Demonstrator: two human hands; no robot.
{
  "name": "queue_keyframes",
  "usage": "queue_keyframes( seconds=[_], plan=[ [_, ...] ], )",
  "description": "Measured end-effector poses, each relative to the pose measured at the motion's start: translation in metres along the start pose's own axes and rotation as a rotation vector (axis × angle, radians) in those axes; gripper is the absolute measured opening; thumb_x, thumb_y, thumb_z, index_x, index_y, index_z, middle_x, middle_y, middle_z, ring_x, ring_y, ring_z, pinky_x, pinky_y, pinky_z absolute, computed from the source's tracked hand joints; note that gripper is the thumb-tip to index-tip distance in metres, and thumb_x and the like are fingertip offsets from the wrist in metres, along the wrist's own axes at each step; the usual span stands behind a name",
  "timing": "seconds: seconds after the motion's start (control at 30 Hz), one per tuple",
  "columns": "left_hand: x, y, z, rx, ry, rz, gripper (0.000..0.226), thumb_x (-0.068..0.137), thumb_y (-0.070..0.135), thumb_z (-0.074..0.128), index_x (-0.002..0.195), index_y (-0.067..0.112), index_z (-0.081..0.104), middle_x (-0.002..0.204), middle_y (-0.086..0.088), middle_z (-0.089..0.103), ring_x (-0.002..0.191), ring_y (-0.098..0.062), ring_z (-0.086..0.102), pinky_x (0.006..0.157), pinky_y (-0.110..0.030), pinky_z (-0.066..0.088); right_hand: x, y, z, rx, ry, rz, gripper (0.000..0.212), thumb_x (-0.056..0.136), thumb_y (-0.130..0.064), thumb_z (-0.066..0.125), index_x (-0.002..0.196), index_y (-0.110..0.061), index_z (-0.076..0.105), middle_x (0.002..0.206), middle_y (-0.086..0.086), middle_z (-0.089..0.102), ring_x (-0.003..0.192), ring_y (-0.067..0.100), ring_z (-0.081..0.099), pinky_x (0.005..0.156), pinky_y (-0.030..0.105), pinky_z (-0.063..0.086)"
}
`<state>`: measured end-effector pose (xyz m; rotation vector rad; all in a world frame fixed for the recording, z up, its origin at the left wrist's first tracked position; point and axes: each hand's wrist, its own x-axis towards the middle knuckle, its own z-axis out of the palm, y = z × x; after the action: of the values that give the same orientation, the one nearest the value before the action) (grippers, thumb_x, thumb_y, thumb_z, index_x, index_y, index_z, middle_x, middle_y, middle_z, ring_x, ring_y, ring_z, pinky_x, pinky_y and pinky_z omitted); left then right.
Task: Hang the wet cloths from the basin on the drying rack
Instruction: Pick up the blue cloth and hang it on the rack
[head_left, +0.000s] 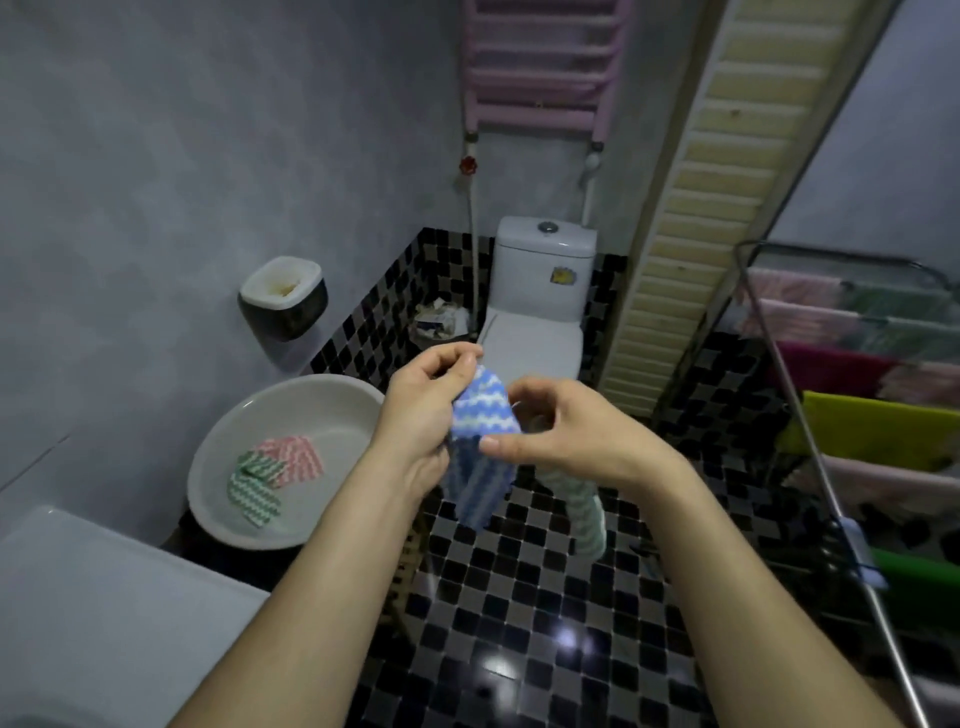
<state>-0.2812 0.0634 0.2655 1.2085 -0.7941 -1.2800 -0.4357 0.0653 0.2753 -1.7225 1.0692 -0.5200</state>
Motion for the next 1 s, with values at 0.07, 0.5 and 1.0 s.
queue_keyframes(
  seconds=[0.07, 0.5, 1.0],
  plan=[
    [-0.011, -0.005, 0.014, -0.071, -0.023, -0.028, 0.017, 0.097, 0.005, 0.051, 0.088, 0.01, 0.064, 0.073, -0.005, 0.056, 0.055, -0.01, 0.057, 0.045, -0.017, 0.048, -0.01, 0.008, 0.002, -0.133, 0.136, -0.052, 0.026, 0.078, -0.031, 0.078, 0.098, -0.023, 0.063, 0.086, -0.006, 0.069, 0.076, 0.004, 0.063, 0.07, 0.027, 0.05],
    [-0.083, -0.032, 0.067, 0.622, -0.519, -0.07, 0.049, 0.071, 0.046, 0.074, 0.088, 0.001, 0.073, 0.069, -0.011, 0.06, 0.055, -0.01, 0.051, 0.053, -0.018, 0.039, -0.143, 0.052, -0.063, 0.207, 0.395, 0.007, 0.053, 0.096, -0.044, 0.052, 0.055, -0.01, 0.048, 0.056, 0.009, 0.041, 0.052, 0.027, 0.033, 0.065, 0.035, 0.03],
    [-0.109, -0.049, 0.162, 0.584, -0.971, 0.224, 0.024, 0.079, 0.015, 0.077, 0.103, 0.016, 0.072, 0.098, -0.002, 0.075, 0.093, -0.014, 0.069, 0.083, -0.031, 0.055, -0.219, 0.06, -0.089, 0.115, 0.394, 0.103, 0.044, 0.088, -0.054, 0.058, 0.082, -0.014, 0.075, 0.087, 0.027, 0.069, 0.074, 0.027, 0.059, 0.073, 0.038, 0.042]
  ],
)
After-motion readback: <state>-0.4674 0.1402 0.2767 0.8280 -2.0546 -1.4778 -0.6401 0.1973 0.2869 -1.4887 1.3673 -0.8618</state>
